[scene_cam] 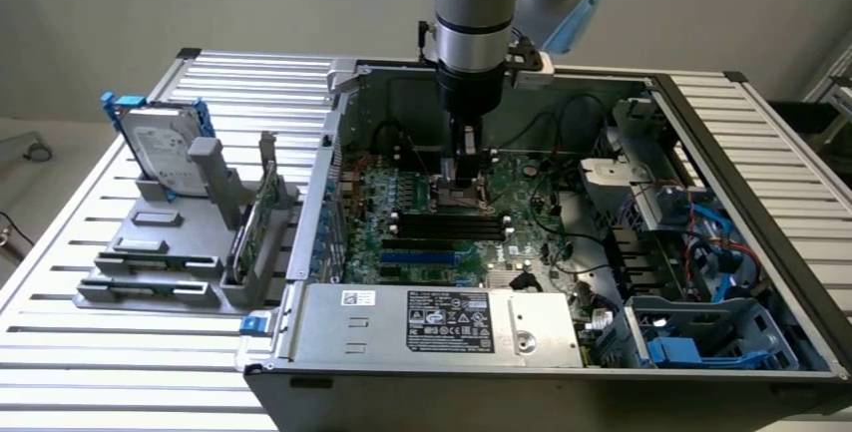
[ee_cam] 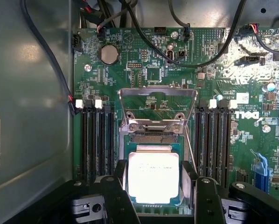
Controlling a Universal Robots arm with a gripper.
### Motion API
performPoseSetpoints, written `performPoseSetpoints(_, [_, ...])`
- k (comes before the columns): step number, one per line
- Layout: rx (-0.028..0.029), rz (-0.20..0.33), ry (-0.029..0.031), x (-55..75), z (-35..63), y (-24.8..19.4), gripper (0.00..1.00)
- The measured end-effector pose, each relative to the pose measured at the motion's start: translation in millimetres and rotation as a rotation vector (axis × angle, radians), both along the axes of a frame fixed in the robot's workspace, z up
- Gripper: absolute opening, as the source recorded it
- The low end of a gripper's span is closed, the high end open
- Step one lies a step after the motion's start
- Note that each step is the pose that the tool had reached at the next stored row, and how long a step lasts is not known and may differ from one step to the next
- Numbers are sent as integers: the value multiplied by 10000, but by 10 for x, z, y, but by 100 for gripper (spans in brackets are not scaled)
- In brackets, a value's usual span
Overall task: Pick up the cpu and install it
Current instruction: 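Close the cpu cover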
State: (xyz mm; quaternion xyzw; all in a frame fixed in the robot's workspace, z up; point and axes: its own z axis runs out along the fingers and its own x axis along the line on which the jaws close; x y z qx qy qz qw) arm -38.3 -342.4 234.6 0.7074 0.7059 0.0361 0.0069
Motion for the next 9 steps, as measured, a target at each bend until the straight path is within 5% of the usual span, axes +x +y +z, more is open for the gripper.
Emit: performPoseSetpoints(9, [0,0,0,-11,-73,-8,55])
